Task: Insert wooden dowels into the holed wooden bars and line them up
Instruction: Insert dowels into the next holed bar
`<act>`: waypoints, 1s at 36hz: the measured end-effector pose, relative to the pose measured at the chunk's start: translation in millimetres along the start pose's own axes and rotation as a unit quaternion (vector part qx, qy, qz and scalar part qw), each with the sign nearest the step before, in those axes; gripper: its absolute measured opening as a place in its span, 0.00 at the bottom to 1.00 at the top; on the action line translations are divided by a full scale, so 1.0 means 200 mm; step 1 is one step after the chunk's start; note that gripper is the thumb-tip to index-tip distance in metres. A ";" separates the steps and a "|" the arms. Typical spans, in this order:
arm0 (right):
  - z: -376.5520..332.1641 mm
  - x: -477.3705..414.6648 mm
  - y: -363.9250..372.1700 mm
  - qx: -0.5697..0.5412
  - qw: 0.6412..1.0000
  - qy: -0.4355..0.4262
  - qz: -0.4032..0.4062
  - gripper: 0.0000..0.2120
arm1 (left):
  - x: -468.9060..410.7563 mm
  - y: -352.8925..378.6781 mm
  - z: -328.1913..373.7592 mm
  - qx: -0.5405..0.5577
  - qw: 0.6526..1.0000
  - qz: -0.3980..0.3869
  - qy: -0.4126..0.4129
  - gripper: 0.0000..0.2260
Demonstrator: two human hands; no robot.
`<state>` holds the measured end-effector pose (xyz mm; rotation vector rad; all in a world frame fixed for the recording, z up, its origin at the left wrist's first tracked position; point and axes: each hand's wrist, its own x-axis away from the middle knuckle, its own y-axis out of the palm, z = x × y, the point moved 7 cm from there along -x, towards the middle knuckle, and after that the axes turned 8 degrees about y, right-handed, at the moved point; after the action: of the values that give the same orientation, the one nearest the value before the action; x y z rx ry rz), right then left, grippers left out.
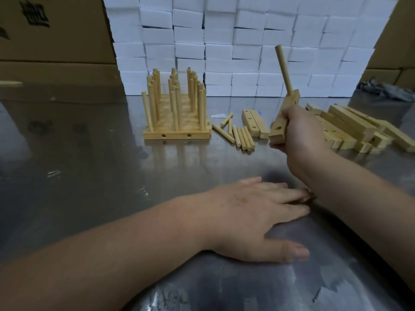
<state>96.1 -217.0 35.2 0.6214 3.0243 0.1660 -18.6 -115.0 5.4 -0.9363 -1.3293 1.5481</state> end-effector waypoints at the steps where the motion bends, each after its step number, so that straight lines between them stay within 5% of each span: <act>1: 0.00 0.00 0.00 -0.001 1.000 -0.003 -0.001 0.14 | 0.00 -0.01 0.00 -0.005 1.000 0.004 -0.004 0.29; 7: -0.01 -0.01 -0.03 0.002 1.000 0.002 0.003 0.11 | 0.03 -0.14 -0.07 -0.108 0.984 0.109 -0.090 0.26; 9: 0.00 -0.01 -0.03 0.004 1.000 0.007 0.007 0.10 | 0.04 -0.16 -0.06 -0.058 0.983 0.154 -0.084 0.24; 14: 0.00 0.00 0.01 0.017 1.000 -0.010 -0.020 0.11 | -0.01 -0.03 0.04 -0.011 0.998 0.040 0.036 0.27; 17: 0.00 0.01 0.02 0.032 0.999 -0.018 -0.023 0.12 | -0.01 -0.02 0.00 -0.024 0.999 0.026 0.003 0.26; 26: 0.00 0.00 -0.02 0.027 1.000 0.001 -0.012 0.08 | 0.08 -0.16 -0.19 -0.045 0.957 0.207 -0.200 0.12; 32: 0.04 0.01 0.04 0.050 0.994 0.017 -0.091 0.08 | 0.09 -0.11 -0.27 -0.029 0.953 0.147 -0.265 0.12; 36: 0.04 0.02 0.05 0.056 0.989 0.018 -0.135 0.12 | 0.14 -0.14 -0.33 -0.044 0.930 0.181 -0.317 0.09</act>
<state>96.7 -204.7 27.5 0.2105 3.1279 -0.0033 37.9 -64.8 22.6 -0.7910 -1.7465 2.2177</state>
